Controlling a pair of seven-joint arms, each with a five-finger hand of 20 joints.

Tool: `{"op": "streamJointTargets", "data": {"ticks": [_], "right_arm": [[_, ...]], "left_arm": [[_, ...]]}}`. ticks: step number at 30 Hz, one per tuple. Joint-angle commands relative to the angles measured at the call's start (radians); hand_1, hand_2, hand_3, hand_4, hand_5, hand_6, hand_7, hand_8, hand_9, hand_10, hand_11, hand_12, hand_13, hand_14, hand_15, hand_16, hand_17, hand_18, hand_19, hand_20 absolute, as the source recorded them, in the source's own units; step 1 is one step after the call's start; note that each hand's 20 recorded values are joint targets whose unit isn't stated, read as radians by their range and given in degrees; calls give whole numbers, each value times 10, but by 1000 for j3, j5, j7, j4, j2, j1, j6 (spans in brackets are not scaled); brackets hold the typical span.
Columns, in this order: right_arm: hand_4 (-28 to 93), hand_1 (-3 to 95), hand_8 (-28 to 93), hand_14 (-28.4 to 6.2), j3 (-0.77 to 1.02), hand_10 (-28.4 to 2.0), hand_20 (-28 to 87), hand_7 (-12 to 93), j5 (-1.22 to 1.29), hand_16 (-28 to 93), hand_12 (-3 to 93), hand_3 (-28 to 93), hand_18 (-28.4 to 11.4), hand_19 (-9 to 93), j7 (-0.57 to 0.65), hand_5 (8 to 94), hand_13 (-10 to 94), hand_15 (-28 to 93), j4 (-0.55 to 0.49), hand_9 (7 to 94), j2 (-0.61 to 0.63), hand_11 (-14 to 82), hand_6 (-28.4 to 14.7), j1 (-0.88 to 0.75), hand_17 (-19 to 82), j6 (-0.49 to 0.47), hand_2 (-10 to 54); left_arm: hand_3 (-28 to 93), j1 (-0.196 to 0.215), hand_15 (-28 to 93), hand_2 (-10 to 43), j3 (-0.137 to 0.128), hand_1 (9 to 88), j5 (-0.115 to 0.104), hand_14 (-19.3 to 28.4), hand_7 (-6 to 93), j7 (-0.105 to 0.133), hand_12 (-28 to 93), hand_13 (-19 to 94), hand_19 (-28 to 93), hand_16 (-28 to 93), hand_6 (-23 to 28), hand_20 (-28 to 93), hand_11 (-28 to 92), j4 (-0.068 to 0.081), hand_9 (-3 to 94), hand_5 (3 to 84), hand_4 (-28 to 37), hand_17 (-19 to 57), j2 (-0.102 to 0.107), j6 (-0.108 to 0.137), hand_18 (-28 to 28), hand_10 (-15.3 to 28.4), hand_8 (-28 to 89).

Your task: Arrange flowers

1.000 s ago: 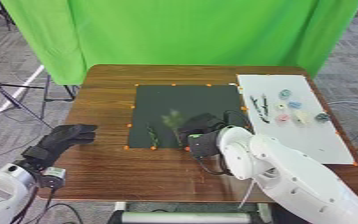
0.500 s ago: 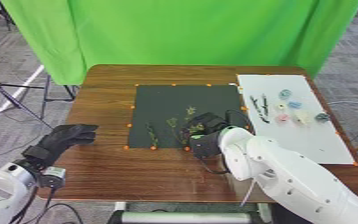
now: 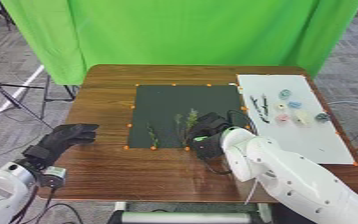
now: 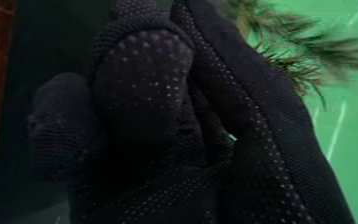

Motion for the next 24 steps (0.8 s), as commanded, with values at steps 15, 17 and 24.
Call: {"op": "streamJointTargets", "data": {"ticks": [15, 17, 24], "right_arm": [[-59, 506, 123, -32, 10, -171, 468, 211, -24, 239, 168, 542, -44, 740, -6, 654, 937, 467, -12, 804, 27, 141, -67, 13, 766, -36, -95], [-65, 497, 112, -32, 13, -170, 463, 211, -28, 240, 167, 552, -44, 744, -7, 654, 937, 467, -9, 802, 27, 140, -66, 14, 765, -37, -95], [-73, 487, 96, -33, 21, -169, 455, 215, -32, 243, 169, 564, -47, 755, -22, 651, 937, 468, -14, 800, 29, 141, -64, 12, 759, -21, -95]], "left_arm": [[577, 7, 169, 16, 15, 200, -2, 205, 58, -26, 133, 316, 105, 23, 68, 152, 130, 5, 398, 414, -278, 14, -5, -23, 141, 173, -32], [574, 7, 170, 17, 15, 201, -4, 205, 59, -26, 133, 317, 107, 24, 67, 153, 131, 7, 398, 413, -278, 14, -5, -23, 142, 172, -32], [567, 7, 174, 22, 16, 201, -4, 205, 60, -29, 134, 320, 108, 25, 65, 152, 132, 6, 399, 410, -275, 13, -4, -23, 142, 170, -33]]}}
